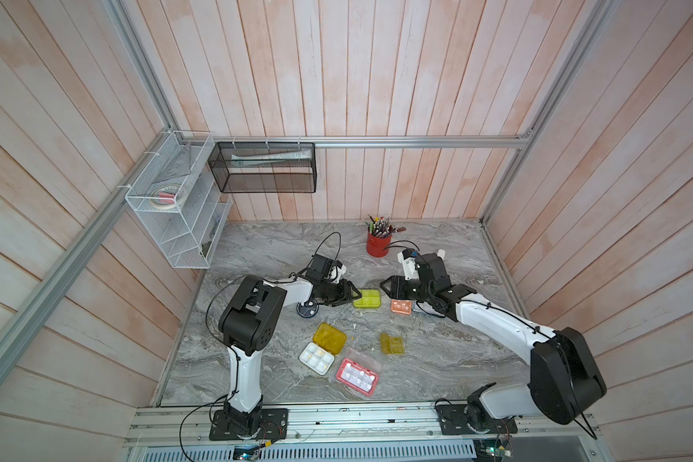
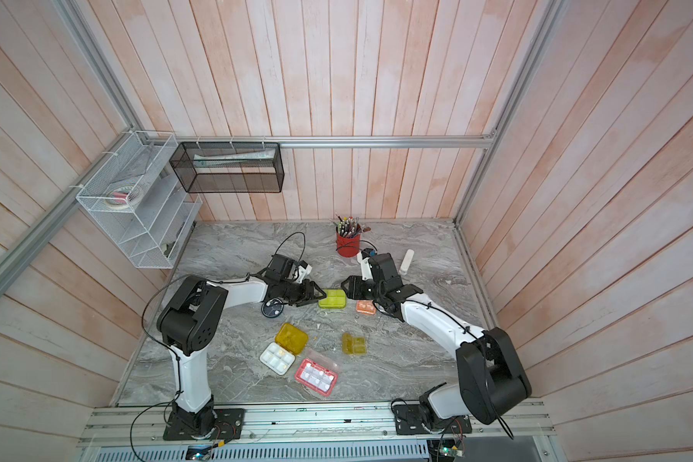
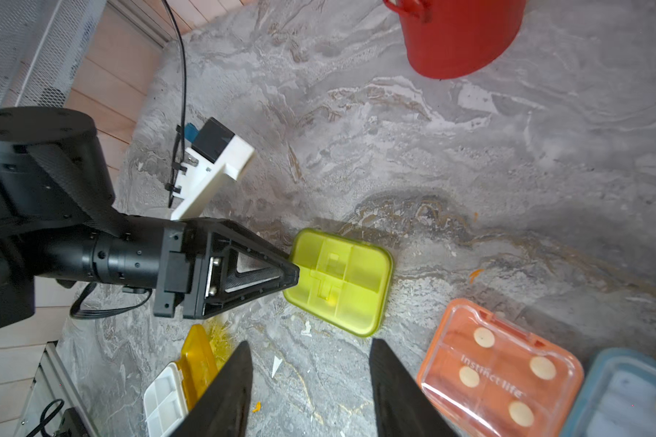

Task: Close pillboxes
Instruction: Move the pillbox to the center of the board.

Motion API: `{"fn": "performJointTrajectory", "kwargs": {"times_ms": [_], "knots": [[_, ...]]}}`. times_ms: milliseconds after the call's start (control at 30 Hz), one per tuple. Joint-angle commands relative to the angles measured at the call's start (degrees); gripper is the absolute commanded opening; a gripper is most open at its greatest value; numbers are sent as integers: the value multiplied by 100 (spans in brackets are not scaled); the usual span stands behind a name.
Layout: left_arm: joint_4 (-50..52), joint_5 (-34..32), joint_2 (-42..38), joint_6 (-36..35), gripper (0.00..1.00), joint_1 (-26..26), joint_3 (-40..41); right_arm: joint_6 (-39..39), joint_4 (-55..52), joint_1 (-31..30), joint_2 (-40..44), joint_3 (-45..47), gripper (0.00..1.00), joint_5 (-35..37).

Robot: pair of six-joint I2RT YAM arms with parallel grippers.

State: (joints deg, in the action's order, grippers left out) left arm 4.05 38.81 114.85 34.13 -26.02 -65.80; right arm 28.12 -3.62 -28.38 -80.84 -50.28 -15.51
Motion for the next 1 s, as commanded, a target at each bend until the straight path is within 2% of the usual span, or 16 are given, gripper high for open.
{"fn": "performJointTrajectory", "kwargs": {"times_ms": [0,967], "knots": [[59,13,129,6,54,-82,-48,45,178,-29,7,69,52,154],[391,-65,451,-113,54,-412,-670,88,-80,-31,33,219,52,250]]}}
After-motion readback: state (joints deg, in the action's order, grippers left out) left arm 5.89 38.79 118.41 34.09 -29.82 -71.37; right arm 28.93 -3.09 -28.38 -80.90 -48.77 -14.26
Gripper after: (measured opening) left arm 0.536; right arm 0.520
